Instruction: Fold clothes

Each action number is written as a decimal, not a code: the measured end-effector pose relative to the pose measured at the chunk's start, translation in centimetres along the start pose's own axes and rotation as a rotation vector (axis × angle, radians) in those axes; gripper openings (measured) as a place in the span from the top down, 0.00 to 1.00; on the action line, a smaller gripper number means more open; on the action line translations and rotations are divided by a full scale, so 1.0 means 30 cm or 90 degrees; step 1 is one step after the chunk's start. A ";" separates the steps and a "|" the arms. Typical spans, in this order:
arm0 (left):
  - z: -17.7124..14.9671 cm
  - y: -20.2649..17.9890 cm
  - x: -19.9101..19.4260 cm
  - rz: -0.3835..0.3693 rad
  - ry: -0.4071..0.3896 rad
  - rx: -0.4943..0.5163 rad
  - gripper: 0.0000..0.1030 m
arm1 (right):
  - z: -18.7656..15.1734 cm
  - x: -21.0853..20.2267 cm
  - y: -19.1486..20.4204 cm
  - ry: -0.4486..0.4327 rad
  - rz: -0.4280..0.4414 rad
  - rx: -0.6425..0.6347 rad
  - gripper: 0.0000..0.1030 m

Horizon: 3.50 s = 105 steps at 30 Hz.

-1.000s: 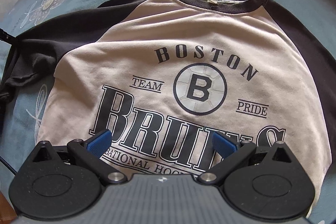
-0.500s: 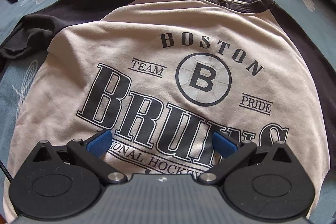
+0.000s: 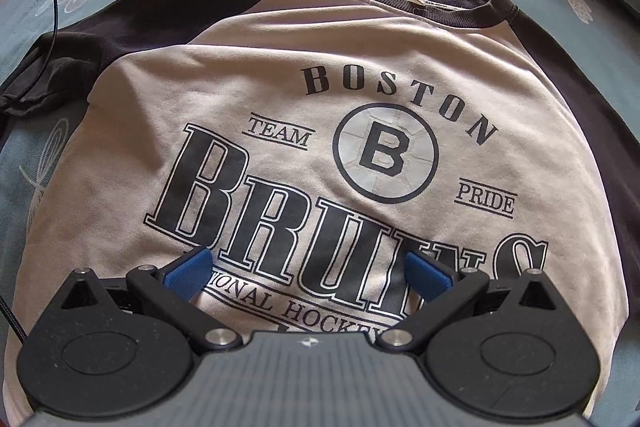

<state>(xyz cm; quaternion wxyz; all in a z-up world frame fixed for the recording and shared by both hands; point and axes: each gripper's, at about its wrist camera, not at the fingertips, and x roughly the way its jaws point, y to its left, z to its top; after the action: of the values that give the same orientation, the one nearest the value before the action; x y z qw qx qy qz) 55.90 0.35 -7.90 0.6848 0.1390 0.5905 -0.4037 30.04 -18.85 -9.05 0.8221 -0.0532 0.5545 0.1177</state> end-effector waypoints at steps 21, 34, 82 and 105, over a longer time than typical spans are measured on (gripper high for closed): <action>-0.351 0.126 -0.282 0.108 -0.090 -0.248 0.78 | 0.014 0.004 0.003 0.010 -0.003 -0.003 0.00; -1.250 -0.033 -0.445 0.233 -0.146 -0.664 0.62 | 0.037 0.015 0.005 0.042 -0.006 -0.006 0.00; -1.292 0.265 -0.515 0.343 -0.043 -0.499 0.75 | 0.069 0.045 -0.001 0.100 -0.020 -0.002 0.00; -1.272 0.109 -0.401 0.301 -0.106 -0.548 0.58 | 0.025 0.037 -0.022 0.083 -0.012 -0.005 0.00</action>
<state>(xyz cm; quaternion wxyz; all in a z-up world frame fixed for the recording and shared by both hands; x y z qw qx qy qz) 31.94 32.56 -7.82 0.7979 -0.0588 0.5991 0.0332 31.27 -19.19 -9.81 0.7849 -0.0690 0.6061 0.1082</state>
